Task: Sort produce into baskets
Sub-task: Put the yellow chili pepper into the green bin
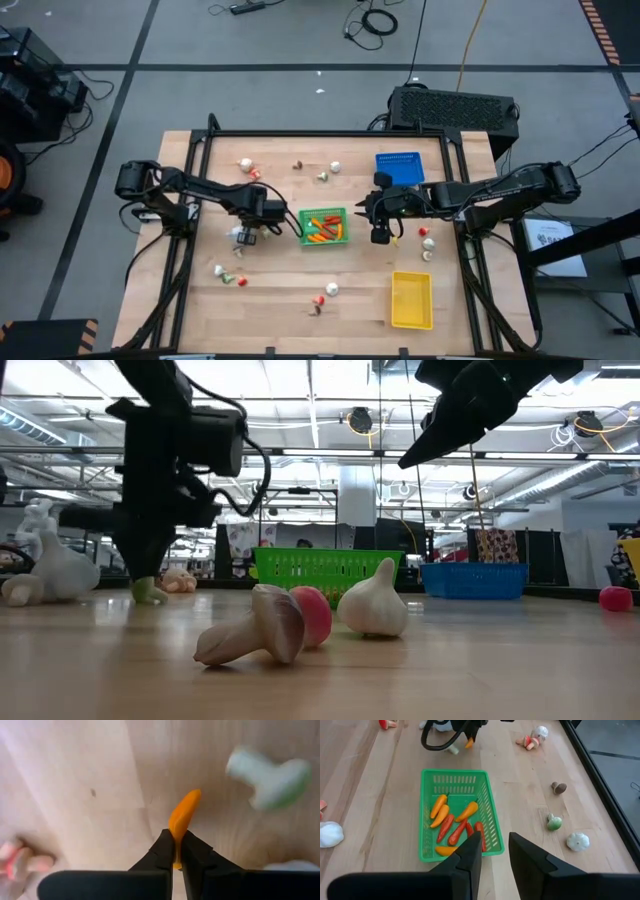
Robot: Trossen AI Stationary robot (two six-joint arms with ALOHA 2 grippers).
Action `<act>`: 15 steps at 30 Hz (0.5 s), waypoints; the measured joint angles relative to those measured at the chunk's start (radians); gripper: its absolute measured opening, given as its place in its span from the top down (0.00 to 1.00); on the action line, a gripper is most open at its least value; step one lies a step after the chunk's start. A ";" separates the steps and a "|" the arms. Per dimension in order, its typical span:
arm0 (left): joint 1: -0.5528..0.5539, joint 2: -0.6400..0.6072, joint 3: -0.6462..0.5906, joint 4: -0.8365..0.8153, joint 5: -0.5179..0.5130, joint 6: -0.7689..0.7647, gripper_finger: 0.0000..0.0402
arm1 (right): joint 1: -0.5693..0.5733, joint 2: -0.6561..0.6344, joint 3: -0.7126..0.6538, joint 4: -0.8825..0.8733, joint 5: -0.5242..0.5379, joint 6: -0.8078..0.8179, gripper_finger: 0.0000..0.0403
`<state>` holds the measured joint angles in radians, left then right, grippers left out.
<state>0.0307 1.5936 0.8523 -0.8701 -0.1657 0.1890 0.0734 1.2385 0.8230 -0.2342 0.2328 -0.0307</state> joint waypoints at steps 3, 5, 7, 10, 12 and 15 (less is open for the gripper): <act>0.000 -0.014 0.037 -0.003 -0.004 0.000 0.93 | 0.000 0.000 0.000 0.000 0.000 0.000 0.78; 0.000 -0.032 0.059 -0.008 -0.016 -0.006 0.91 | 0.000 0.000 0.000 0.000 0.000 0.000 0.78; 0.000 -0.044 0.085 -0.009 -0.021 -0.024 0.91 | 0.000 0.000 0.000 0.000 0.000 0.000 0.78; -0.008 -0.060 0.133 0.019 -0.009 -0.027 0.91 | 0.000 0.000 -0.001 0.000 0.000 -0.006 0.78; -0.023 -0.068 0.156 0.071 0.022 -0.026 0.91 | 0.000 0.000 -0.001 0.000 0.000 -0.012 0.78; -0.050 -0.074 0.179 0.198 0.091 -0.022 0.91 | 0.000 0.000 -0.001 0.006 0.000 -0.012 0.78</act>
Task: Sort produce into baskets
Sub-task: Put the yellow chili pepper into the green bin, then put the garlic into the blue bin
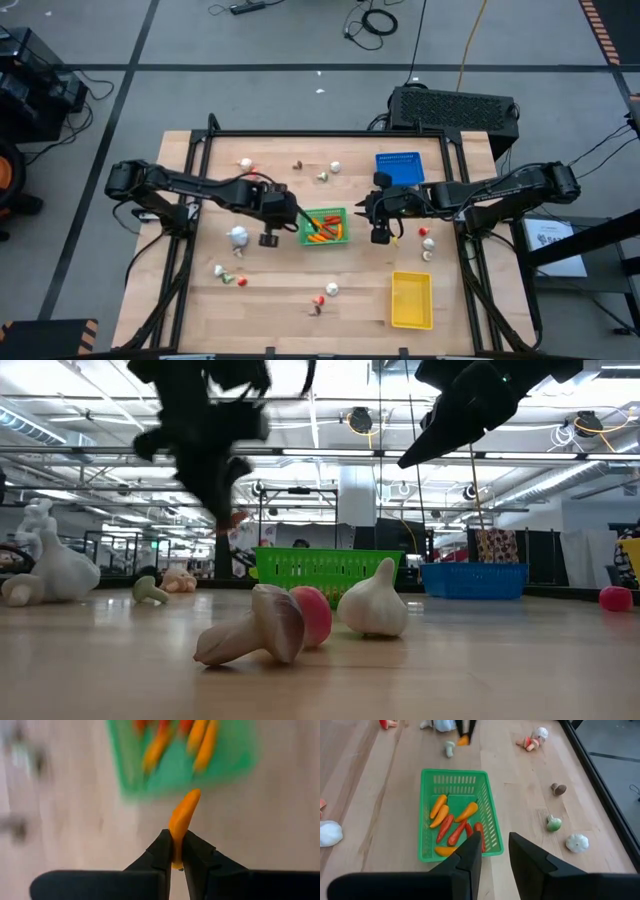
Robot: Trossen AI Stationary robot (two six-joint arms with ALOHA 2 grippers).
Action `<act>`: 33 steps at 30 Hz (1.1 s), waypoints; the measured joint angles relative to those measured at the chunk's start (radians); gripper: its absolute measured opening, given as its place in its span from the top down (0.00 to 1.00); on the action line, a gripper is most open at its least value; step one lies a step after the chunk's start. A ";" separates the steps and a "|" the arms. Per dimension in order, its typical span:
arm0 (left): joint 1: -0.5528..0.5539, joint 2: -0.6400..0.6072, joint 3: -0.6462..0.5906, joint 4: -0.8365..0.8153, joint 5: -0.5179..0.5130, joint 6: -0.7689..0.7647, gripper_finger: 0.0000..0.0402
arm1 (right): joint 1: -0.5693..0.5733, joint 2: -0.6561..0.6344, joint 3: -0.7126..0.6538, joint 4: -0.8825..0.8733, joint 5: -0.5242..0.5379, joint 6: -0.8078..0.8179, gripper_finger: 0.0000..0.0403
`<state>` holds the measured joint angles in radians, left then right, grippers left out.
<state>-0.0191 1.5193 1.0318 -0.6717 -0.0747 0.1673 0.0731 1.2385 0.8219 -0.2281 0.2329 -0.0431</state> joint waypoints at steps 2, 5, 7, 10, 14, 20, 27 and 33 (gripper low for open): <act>-0.018 0.001 0.002 0.102 0.025 0.002 0.91 | 0.000 0.000 0.000 0.005 0.000 -0.003 0.78; -0.041 0.016 -0.006 0.270 0.027 -0.004 0.91 | 0.000 0.000 0.000 0.022 0.000 -0.003 0.78; -0.056 0.030 -0.011 0.339 0.028 -0.004 0.91 | 0.000 0.000 0.000 0.025 0.000 -0.003 0.78; -0.066 0.052 -0.012 0.419 0.027 -0.003 0.91 | 0.000 0.000 0.000 0.025 0.000 -0.003 0.78; -0.074 0.051 -0.012 0.436 0.017 0.017 0.88 | 0.000 0.000 0.000 0.022 0.000 0.000 0.78; -0.075 0.051 -0.012 0.434 -0.043 0.023 0.72 | 0.000 0.000 0.000 0.023 0.000 -0.002 0.78; -0.072 0.056 -0.012 0.424 -0.137 0.022 0.54 | 0.000 0.000 0.000 0.020 0.000 0.004 0.78; -0.072 0.013 -0.012 0.322 -0.193 -0.003 0.52 | 0.000 0.000 0.000 0.024 0.000 0.006 0.78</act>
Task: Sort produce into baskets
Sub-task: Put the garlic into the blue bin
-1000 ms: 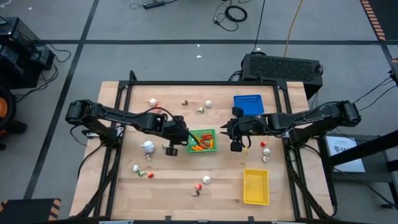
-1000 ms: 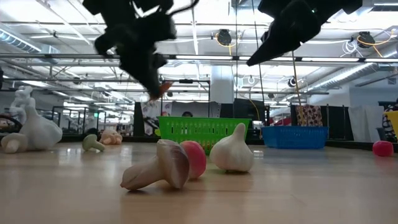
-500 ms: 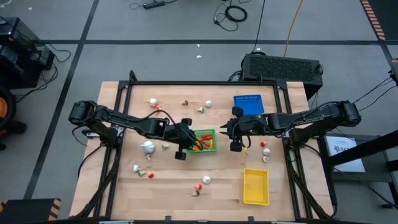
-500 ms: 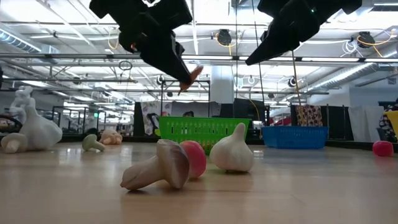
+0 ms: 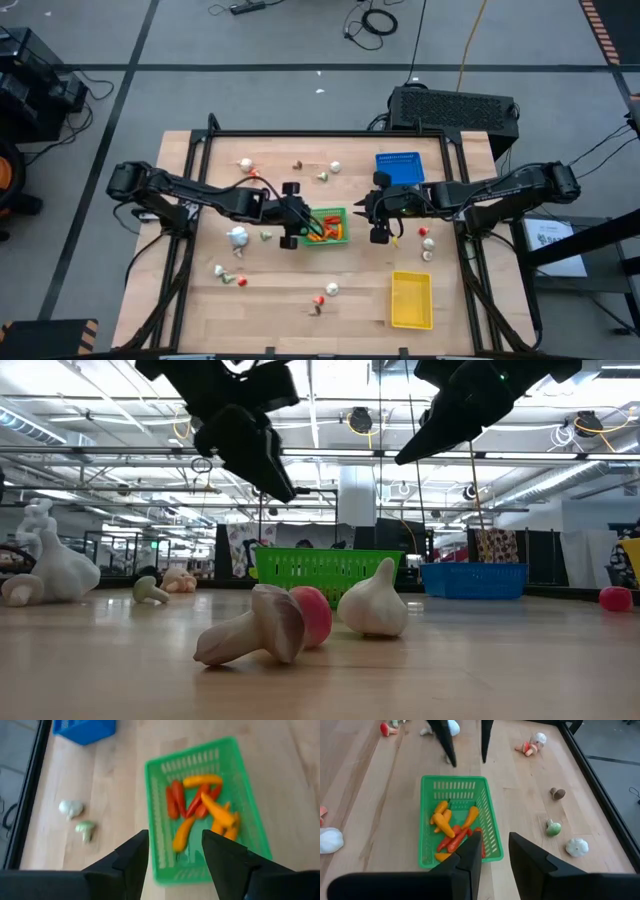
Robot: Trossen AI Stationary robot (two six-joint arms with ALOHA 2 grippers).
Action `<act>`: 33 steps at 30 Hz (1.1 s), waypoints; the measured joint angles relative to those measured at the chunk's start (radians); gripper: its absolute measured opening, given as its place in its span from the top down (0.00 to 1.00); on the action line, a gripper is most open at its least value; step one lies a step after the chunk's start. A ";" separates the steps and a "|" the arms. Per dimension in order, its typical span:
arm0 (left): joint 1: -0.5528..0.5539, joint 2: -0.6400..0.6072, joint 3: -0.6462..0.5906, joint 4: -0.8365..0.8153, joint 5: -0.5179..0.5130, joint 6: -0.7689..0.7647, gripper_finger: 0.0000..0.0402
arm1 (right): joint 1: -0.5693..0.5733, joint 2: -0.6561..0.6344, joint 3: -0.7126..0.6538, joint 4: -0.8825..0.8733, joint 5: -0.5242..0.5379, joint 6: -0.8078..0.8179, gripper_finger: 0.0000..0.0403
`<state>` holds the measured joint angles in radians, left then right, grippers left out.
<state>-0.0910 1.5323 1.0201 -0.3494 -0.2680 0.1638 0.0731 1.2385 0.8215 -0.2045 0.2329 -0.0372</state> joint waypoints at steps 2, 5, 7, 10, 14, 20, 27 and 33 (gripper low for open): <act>0.001 -0.028 0.000 -0.058 -0.002 -0.003 0.53 | 0.000 0.000 0.000 0.004 0.000 0.025 0.78; 0.000 -0.086 0.000 -0.161 -0.002 -0.036 0.55 | 0.000 0.000 0.000 0.016 0.000 0.091 0.78; 0.000 -0.137 0.000 -0.232 -0.002 -0.077 0.56 | 0.000 0.000 0.000 0.024 0.000 0.121 0.78; -0.010 -0.234 -0.034 -0.239 -0.002 -0.120 0.58 | 0.003 0.000 0.000 0.031 -0.002 0.187 0.78; -0.032 -0.398 -0.186 -0.060 -0.008 -0.077 0.60 | 0.042 0.019 0.002 0.051 -0.008 0.299 0.78; -0.027 -0.665 -0.496 0.380 -0.021 0.089 0.65 | 0.147 0.079 0.002 0.166 -0.109 0.405 0.78; 0.019 -0.881 -0.650 0.761 -0.022 0.284 0.67 | 0.208 0.118 0.092 -0.032 -0.109 0.582 0.78; 0.052 -0.899 -0.651 0.716 0.048 0.215 0.67 | 0.208 0.122 0.231 -0.363 -0.106 0.761 0.78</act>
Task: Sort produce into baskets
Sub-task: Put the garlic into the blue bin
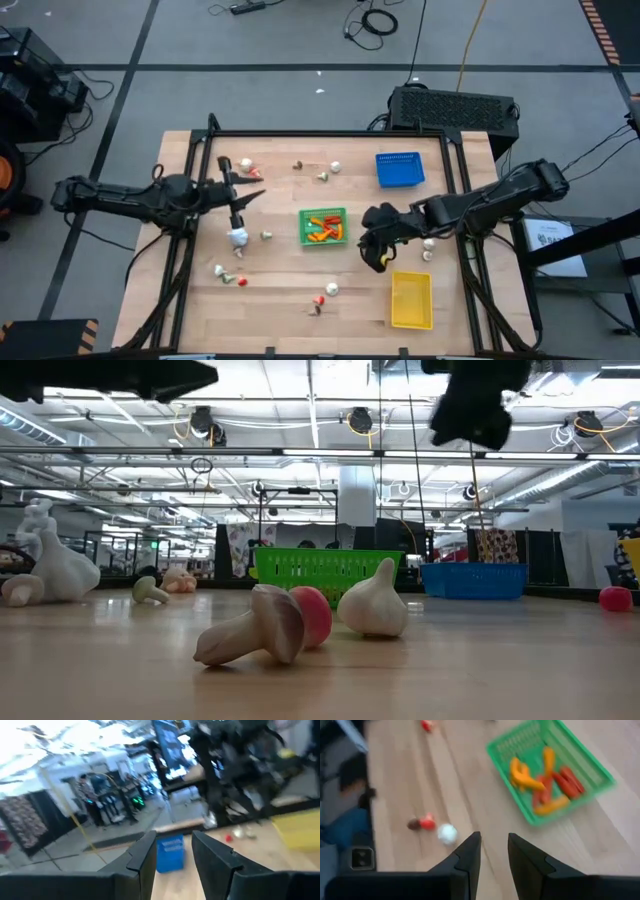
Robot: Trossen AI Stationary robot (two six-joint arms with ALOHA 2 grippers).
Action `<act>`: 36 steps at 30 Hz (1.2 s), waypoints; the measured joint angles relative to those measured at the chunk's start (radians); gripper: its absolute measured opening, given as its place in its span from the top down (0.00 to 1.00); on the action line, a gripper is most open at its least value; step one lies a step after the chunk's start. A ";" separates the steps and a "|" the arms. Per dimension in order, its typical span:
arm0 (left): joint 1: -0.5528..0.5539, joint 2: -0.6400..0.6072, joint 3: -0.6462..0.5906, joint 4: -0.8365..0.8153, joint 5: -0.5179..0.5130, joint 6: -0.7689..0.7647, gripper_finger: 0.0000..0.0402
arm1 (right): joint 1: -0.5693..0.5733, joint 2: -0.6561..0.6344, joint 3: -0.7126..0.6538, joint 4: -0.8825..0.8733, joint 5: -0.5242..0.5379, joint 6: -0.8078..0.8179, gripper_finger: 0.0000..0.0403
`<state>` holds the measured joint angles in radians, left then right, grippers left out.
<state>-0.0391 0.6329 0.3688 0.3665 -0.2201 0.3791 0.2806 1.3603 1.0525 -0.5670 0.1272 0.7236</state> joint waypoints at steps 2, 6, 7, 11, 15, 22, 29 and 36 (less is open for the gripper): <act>0.001 0.013 -0.001 -0.014 0.014 0.026 0.67 | 0.000 0.000 0.046 -0.176 0.008 0.050 0.78; 0.001 0.013 -0.001 -0.005 0.010 0.054 0.67 | -0.007 0.000 0.083 -0.551 0.024 0.308 0.78; 0.001 0.014 -0.001 -0.005 0.010 0.054 0.67 | -0.008 0.000 0.080 -0.619 0.018 0.384 0.78; 0.001 0.013 -0.001 0.023 0.013 0.056 0.67 | -0.023 -0.001 0.017 -0.766 -0.085 0.596 0.78; 0.001 0.014 -0.001 0.017 0.029 0.080 0.67 | -0.046 -0.016 -0.057 -0.756 -0.135 0.602 0.77; 0.001 0.014 -0.001 0.018 0.029 0.080 0.67 | -0.129 -0.044 -0.139 -0.753 -0.158 0.553 0.64; 0.001 0.015 -0.001 0.013 0.030 0.072 0.67 | -0.186 -0.054 -0.267 -0.697 -0.252 0.512 0.53; 0.001 0.015 -0.001 -0.028 0.030 0.062 0.67 | -0.190 -0.054 -0.359 -0.584 -0.343 0.498 0.51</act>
<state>-0.0383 0.6479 0.3683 0.3385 -0.1902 0.4406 0.0910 1.3067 0.6937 -1.1514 -0.2158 1.2217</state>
